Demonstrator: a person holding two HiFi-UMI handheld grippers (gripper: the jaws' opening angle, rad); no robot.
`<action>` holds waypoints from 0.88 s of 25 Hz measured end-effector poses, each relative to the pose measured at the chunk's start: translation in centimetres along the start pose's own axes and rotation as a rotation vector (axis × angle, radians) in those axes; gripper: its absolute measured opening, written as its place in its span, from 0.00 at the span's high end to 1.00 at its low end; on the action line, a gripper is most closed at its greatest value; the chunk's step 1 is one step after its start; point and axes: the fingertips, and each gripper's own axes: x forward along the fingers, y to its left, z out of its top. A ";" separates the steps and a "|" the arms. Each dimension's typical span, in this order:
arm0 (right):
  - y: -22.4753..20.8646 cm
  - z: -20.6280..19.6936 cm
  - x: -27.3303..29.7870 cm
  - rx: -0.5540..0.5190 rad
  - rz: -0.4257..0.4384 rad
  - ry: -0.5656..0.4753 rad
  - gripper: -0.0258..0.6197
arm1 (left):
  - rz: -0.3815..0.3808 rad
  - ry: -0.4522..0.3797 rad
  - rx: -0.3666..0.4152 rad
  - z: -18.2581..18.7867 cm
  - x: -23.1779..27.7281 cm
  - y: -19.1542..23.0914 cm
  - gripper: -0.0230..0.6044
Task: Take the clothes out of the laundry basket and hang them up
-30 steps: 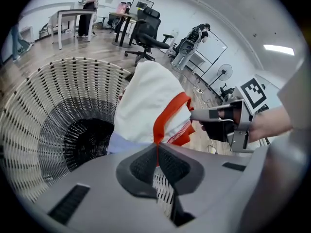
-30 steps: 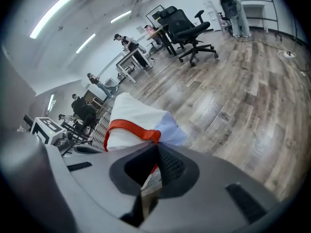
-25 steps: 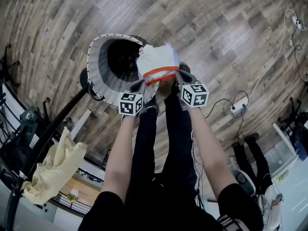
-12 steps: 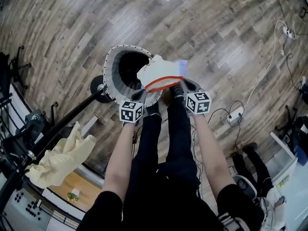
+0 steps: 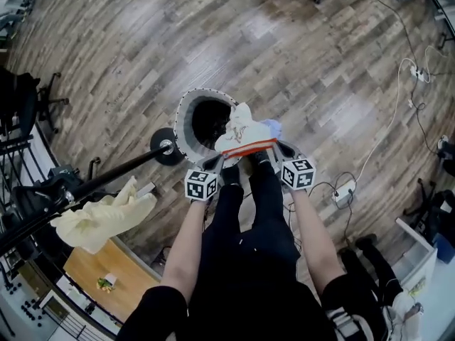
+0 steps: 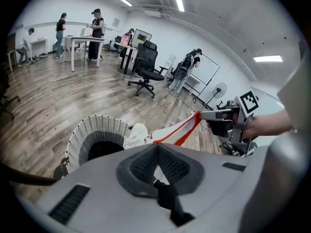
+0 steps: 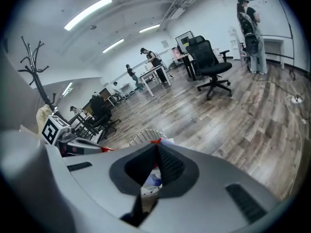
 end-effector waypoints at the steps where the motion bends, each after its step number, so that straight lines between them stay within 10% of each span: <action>1: 0.5 0.7 -0.6 -0.029 0.014 -0.001 0.95 | 0.009 -0.017 -0.005 0.5 -0.8 -0.4 0.93; 22: 18.1 19.8 -3.0 -0.525 0.437 -0.094 0.95 | 0.346 -0.506 -0.087 12.2 -21.9 -1.4 0.93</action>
